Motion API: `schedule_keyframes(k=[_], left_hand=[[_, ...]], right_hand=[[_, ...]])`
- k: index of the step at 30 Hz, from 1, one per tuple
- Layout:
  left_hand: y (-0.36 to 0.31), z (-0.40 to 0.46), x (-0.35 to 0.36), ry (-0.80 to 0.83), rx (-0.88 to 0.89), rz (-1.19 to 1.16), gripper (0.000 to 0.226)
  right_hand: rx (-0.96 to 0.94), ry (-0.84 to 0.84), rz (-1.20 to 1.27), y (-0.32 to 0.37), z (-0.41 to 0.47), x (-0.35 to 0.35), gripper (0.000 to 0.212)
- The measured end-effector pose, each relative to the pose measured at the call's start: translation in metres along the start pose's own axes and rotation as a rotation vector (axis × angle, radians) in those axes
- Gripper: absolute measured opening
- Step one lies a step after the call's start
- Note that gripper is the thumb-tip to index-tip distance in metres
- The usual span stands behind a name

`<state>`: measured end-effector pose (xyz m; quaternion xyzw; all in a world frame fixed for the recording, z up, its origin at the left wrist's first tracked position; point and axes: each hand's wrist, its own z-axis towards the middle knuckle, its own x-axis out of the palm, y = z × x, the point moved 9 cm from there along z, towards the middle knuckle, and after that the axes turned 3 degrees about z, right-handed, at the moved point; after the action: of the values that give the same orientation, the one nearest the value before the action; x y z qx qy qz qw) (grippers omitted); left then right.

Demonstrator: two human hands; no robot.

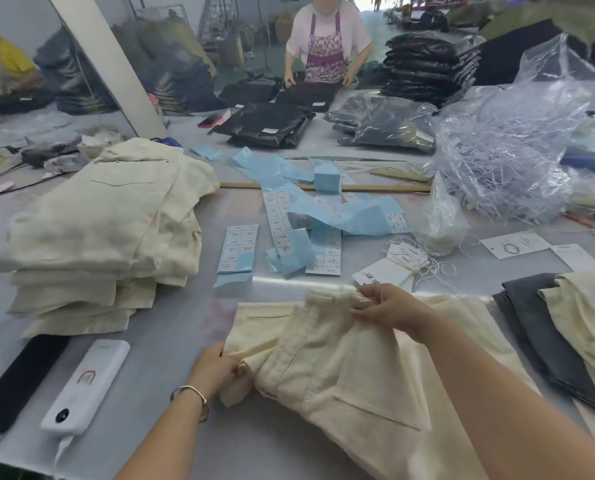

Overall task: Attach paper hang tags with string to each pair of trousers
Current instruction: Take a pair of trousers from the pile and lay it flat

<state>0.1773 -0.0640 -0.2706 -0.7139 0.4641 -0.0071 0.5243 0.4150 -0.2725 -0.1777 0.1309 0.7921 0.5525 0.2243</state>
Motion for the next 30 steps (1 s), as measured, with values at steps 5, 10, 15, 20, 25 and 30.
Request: schedule_keyframes(k=[5,10,15,20,25,30], left_hand=[[-0.013,0.003,0.01,0.256,0.009,-0.325,0.035],[-0.021,-0.004,0.026,0.425,0.083,-0.123,0.028],[-0.018,0.008,0.01,0.372,0.092,-0.102,0.04],[-0.016,0.033,-0.034,0.037,0.094,-0.338,0.023],[-0.048,0.026,-0.048,-0.12,0.361,-0.055,0.025],[-0.031,0.035,-0.011,0.318,0.196,0.231,0.031]], right_hand=[[-0.09,0.444,0.584,0.037,-0.012,0.037,0.026],[-0.19,0.049,0.779,0.038,0.016,0.019,0.028],[0.103,-0.286,-0.78,-0.031,0.045,0.05,0.05],[0.004,-0.365,-0.966,-0.028,0.041,0.085,0.059],[-0.499,-0.457,-0.285,0.055,0.032,0.11,0.028],[-0.146,-0.503,-0.856,0.01,0.051,0.112,0.046]])
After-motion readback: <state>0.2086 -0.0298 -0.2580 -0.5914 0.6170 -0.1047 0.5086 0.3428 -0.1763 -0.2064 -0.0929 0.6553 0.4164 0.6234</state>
